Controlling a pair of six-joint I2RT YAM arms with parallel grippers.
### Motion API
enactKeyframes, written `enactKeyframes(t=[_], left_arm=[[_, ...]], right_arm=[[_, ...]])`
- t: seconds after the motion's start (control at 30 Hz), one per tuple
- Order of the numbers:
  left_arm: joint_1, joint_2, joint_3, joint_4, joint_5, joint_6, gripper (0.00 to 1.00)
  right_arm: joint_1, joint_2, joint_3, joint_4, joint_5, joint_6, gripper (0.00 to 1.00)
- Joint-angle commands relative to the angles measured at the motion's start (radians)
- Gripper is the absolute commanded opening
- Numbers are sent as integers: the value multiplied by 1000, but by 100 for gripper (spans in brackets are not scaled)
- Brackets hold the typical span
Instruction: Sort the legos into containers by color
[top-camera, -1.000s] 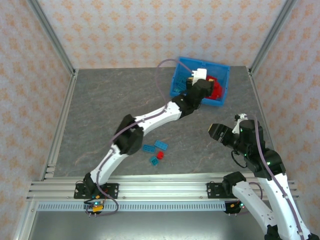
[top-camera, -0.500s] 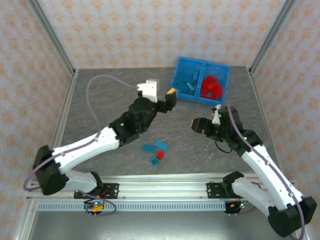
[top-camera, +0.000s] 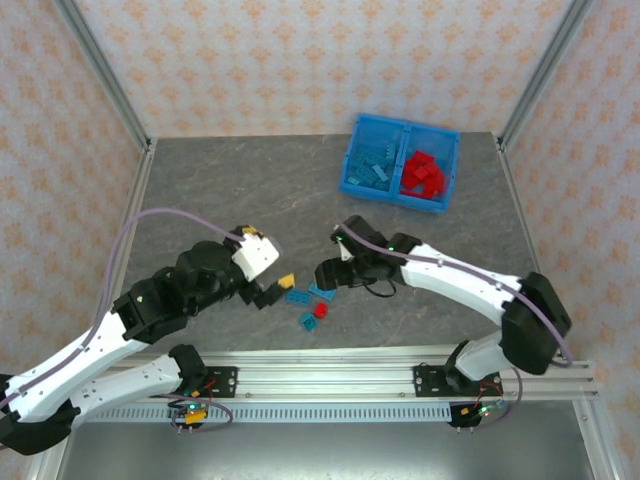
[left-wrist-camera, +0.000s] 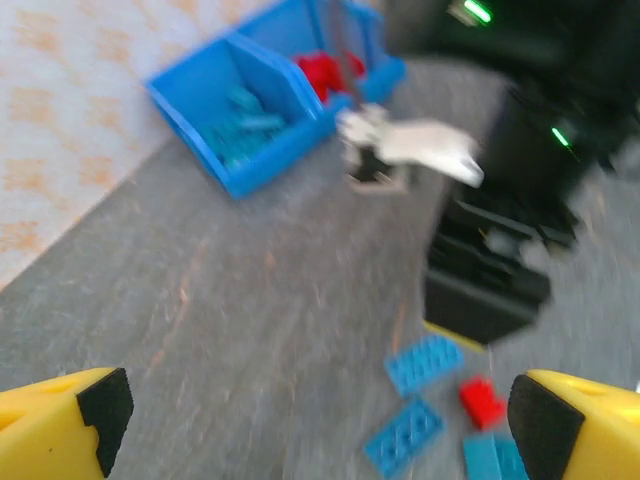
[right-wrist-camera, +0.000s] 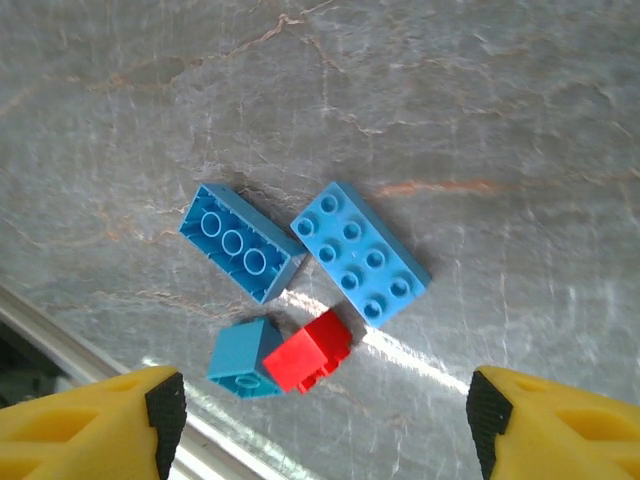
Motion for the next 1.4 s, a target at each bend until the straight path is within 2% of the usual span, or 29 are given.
enactKeyframes(t=[0.0, 0.07, 0.2, 0.33, 0.53, 0.7, 0.83, 1.0, 1.13, 1.37], left_arm=[[-2, -35, -100, -216, 87, 243, 100], [-1, -75, -188, -163, 104, 305, 100], [-1, -167, -297, -112, 222, 422, 100], [-1, -238, -335, -93, 245, 422, 100], [-1, -282, -363, -94, 246, 408, 100], [3, -283, -367, -98, 242, 409, 100], [5, -291, -371, -101, 245, 402, 100], [18, -301, -376, -88, 262, 396, 100], [23, -299, -385, -91, 255, 394, 100], [34, -300, -394, -87, 235, 393, 100]], right_arm=[[13, 87, 57, -76, 52, -116, 74], [26, 159, 104, -124, 63, -155, 72], [44, 248, 149, -147, 62, -186, 71], [57, 330, 177, -138, 31, -190, 70], [87, 418, 217, -150, 67, -197, 65], [86, 459, 216, -173, 204, -160, 59], [87, 462, 218, -168, 270, -130, 53], [86, 468, 227, -122, 199, -131, 43], [85, 466, 255, -133, 213, -137, 35], [48, 331, 248, -88, 214, -122, 28]])
